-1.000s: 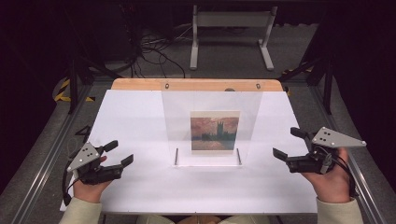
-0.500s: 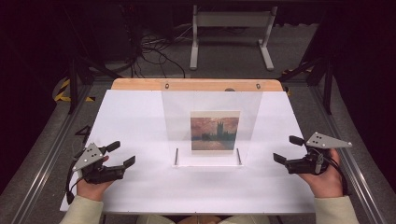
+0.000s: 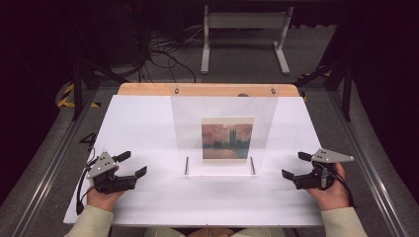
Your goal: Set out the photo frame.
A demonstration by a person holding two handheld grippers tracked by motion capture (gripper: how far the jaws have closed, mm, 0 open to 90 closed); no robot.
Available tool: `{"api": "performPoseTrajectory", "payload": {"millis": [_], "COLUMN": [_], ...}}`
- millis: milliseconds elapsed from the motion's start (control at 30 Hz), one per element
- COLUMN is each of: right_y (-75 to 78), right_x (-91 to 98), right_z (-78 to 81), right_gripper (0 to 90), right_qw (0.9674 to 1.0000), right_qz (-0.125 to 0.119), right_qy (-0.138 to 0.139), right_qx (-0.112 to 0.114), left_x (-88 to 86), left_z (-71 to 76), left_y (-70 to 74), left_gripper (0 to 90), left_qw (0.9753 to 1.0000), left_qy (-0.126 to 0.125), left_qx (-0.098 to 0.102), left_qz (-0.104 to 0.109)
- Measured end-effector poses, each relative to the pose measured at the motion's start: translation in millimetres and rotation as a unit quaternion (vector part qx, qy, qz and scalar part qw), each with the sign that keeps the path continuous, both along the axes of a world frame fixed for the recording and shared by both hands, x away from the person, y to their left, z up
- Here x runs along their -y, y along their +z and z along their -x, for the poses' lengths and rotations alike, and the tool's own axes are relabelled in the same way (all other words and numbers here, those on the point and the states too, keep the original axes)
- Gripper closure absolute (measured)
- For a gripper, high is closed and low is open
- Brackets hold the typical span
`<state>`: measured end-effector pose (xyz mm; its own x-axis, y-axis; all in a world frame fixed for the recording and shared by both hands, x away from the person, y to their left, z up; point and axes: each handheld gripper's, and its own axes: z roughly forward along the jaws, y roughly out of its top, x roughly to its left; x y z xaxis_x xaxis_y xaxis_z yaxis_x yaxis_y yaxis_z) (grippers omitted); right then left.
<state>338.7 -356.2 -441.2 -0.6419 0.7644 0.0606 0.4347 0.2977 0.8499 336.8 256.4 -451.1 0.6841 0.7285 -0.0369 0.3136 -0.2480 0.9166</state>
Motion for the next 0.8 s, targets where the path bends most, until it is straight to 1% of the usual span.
{"api": "performPoseTrajectory", "payload": {"millis": [33, 67, 100, 200, 233, 333, 367, 467, 633, 700, 800], "right_y": [-2.9, -4.9, -9.3, -13.2, -13.3, -14.2, -14.5, -14.9, -14.8, -14.9, -14.7], "right_x": [-1.3, -2.5, -4.3, -7.4, -8.6, -11.6, -12.5, -13.3, -12.9, -13.2, -13.5], "right_z": [-0.3, -0.2, -1.1, -3.5, -3.6, -4.2, -4.5, -5.2, -5.4, -5.6, -5.5], "right_gripper": [1.2, 1.2, 1.1, 0.9, 1.0, 1.0, 1.0, 1.0, 1.0, 1.0, 1.0], "right_qw": [1.0, 1.0, 0.9998, 0.9989, 0.9986, 0.9977, 0.9974, 0.997, 0.9971, 0.9969, 0.9966], "right_qz": [0.005, 0.008, 0.019, 0.039, 0.045, 0.061, 0.065, 0.07, 0.068, 0.07, 0.073], "right_qy": [0.0, 0.0, 0.002, 0.0, -0.003, -0.005, -0.005, -0.006, -0.007, -0.01, -0.014], "right_qx": [-0.002, -0.006, -0.011, -0.026, -0.026, -0.029, -0.03, -0.033, -0.034, -0.035, -0.035], "left_x": [-0.1, -0.7, -1.0, 0.0, -0.1, 1.2, 1.1, 0.9, 0.9, 1.0, 1.3], "left_z": [-0.1, -0.2, -0.4, -0.5, -1.0, -1.2, -1.4, -1.3, -2.4, -3.0, -2.9], "left_y": [-0.1, -0.2, -0.5, -2.1, -2.3, -2.9, -2.9, -3.1, -4.4, -4.7, -4.9], "left_gripper": [16.8, 16.7, 16.7, 16.7, 16.7, 16.7, 16.7, 16.8, 16.7, 16.7, 16.7], "left_qw": [1.0, 1.0, 1.0, 1.0, 1.0, 1.0, 1.0, 1.0, 0.9999, 0.9999, 0.9999], "left_qy": [0.001, 0.0, 0.0, 0.001, 0.0, -0.001, -0.002, 0.0, 0.003, 0.0, 0.001], "left_qx": [0.001, -0.002, -0.001, -0.007, -0.005, -0.005, -0.005, -0.005, -0.013, -0.009, -0.01], "left_qz": [0.001, 0.004, 0.005, 0.006, 0.0, 0.0, -0.004, -0.003, -0.005, -0.009, -0.01]}}
